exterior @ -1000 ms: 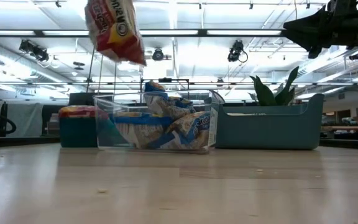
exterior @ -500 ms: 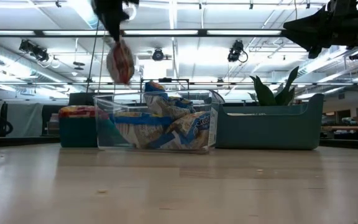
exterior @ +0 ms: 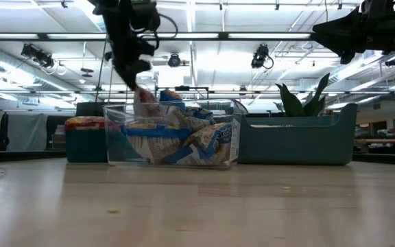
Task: Sort Maruchan noodles
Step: Put the red noodle pack into the left small blue bin
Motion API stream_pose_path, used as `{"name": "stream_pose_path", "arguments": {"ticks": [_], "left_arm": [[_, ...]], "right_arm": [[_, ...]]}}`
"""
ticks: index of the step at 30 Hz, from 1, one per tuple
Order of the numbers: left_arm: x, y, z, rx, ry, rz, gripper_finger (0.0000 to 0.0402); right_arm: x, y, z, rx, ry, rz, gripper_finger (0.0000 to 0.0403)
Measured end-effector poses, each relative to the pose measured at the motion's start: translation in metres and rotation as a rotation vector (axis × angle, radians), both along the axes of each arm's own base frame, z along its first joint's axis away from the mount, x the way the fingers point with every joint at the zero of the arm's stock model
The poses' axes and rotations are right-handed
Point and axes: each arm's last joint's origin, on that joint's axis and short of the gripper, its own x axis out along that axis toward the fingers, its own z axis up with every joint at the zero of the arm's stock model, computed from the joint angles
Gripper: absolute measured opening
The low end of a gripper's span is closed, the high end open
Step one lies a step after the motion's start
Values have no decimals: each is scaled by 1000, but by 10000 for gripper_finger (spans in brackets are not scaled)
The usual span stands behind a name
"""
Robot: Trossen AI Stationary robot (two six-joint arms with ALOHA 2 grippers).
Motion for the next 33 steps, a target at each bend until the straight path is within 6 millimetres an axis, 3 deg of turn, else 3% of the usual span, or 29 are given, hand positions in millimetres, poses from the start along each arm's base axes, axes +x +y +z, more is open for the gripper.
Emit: {"name": "stream_pose_path", "arguments": {"ticks": [7, 13, 19, 25, 29, 33], "left_arm": [[-17, -30, -32, -198, 231, -3, 0], [-15, -55, -44, -280, 297, -84, 1], [-19, -68, -51, -328, 367, -106, 15], [-21, -72, -45, -338, 404, -114, 22], [-19, -72, -28, -330, 401, -115, 24], [-11, -66, -6, -185, 337, -98, 24]], "right_arm": [[0, 0, 0, 0, 0, 0, 153], [0, 0, 0, 0, 0, 0, 153], [0, 0, 0, 0, 0, 0, 153], [0, 0, 0, 0, 0, 0, 153], [0, 0, 0, 0, 0, 0, 153], [0, 0, 0, 0, 0, 0, 153]]}}
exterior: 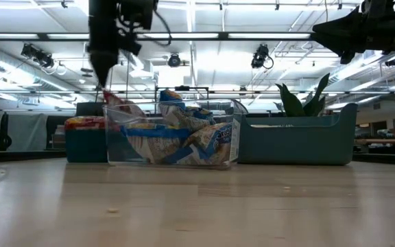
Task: Sort Maruchan noodles
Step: Put the red noodle pack into the left small blue bin, then return to Home Position
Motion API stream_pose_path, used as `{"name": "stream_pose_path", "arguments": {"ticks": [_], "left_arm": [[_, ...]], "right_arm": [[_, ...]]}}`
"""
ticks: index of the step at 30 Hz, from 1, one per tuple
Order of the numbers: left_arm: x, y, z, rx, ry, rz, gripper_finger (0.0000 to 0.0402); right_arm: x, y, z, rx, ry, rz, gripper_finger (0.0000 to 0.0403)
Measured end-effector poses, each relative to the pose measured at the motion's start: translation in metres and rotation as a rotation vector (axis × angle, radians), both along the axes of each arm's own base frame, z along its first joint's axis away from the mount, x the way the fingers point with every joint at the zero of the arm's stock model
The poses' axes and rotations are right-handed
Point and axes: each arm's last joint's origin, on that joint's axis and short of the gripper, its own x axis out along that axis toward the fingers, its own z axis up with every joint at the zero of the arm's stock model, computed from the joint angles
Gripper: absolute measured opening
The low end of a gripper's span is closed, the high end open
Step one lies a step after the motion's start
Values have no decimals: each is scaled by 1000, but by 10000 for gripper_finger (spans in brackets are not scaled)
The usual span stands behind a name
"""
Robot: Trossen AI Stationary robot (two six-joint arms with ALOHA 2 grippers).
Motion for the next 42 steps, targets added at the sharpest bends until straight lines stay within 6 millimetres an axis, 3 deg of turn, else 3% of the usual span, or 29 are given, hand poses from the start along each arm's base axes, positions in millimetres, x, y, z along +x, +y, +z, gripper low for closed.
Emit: {"name": "stream_pose_path", "arguments": {"ticks": [4, 7, 12, 17, 22, 25, 28, 34, 37, 42], "left_arm": [[13, 7, 9, 119, -124, -3, 24], [17, 8, 7, 137, -101, -44, 25], [27, 20, 2, 192, -253, 9, 25], [29, 38, -27, 218, -321, 66, 23], [10, 53, -68, 37, -252, 137, 9], [6, 54, -73, -24, -253, 143, 7], [11, 51, -62, -35, -269, 105, 10], [25, 36, 0, 77, -340, 7, 12], [25, 19, 25, 78, -427, -75, 12], [10, -25, 27, 13, -517, -190, 5]], "right_arm": [[0, 0, 0, 0, 0, 0, 153], [0, 0, 0, 0, 0, 0, 153], [0, 0, 0, 0, 1, 0, 153], [0, 0, 0, 11, -2, 3, 153], [0, 0, 0, 20, -5, 6, 153], [0, 0, 0, -2, 3, 0, 153], [0, 0, 0, -15, 7, -4, 153], [0, 0, 0, -15, 7, -5, 153], [0, 0, 0, 10, -1, 2, 153], [0, 0, 1, 55, 3, 13, 153]]}}
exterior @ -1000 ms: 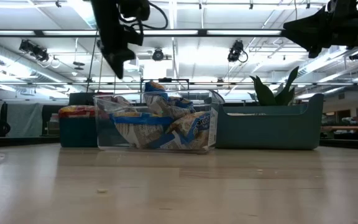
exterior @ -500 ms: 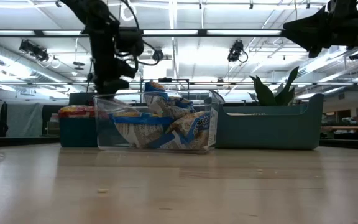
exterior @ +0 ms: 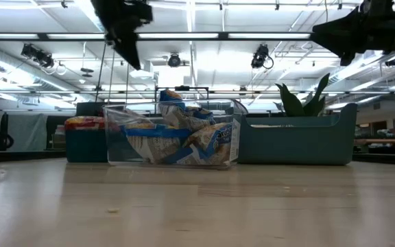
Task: Sort Maruchan noodles
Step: Return to Home Position
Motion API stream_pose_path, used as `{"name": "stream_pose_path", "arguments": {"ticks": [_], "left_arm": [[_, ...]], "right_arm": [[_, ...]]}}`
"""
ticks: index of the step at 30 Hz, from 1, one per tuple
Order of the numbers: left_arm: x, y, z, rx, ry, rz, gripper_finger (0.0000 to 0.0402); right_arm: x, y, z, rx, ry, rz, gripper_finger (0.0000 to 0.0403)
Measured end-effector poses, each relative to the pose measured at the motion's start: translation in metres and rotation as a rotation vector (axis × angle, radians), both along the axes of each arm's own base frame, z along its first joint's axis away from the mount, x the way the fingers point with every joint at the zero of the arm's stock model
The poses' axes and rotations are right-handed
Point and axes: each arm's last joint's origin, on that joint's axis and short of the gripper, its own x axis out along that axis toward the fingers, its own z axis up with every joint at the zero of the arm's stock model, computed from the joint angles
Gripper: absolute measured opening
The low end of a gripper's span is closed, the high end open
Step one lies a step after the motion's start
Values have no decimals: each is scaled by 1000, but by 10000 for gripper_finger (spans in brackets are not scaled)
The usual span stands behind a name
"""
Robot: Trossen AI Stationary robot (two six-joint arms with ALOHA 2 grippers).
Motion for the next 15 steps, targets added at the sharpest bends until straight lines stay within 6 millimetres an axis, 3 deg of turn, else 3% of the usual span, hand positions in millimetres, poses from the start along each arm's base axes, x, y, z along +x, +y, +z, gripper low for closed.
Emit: {"name": "stream_pose_path", "arguments": {"ticks": [9, 15], "left_arm": [[-51, -65, -40, -133, -343, -86, 5], [-68, -95, -79, -202, -583, -239, 5]], "right_arm": [[-1, 0, 2, 13, 56, -3, 153], [-1, 0, 0, 2, 83, -7, 153]]}}
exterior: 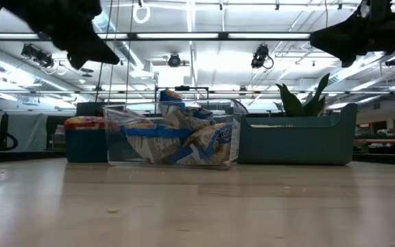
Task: Sort Maruchan noodles
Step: Return to Home Position
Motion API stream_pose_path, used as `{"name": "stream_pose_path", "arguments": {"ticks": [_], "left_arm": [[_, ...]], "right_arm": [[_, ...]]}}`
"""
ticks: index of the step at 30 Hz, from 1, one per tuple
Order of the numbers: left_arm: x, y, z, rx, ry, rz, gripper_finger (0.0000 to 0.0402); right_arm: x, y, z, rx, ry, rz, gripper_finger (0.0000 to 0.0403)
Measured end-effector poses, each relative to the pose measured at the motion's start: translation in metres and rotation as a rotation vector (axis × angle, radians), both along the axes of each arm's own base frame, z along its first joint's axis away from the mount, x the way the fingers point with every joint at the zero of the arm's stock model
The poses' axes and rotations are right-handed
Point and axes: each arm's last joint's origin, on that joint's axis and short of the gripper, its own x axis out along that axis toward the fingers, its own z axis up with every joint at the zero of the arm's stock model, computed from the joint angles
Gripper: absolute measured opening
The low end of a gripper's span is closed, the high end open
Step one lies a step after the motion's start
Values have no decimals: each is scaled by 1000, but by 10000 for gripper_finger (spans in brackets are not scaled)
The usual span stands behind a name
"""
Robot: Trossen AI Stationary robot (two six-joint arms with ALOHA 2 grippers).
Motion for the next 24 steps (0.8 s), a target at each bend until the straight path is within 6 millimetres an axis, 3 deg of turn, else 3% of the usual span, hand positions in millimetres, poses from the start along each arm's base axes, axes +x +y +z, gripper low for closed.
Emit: {"name": "stream_pose_path", "arguments": {"ticks": [4, 15, 24], "left_arm": [[-7, -12, -21, 52, -49, -83, 5], [-16, -20, -42, 392, -20, -216, 5], [-37, -12, -47, 402, -118, -245, 5]], "right_arm": [[0, 0, 0, -1, 3, -1, 153], [0, 0, -2, -20, 28, -4, 153], [0, 0, -2, -19, 27, -4, 153]]}}
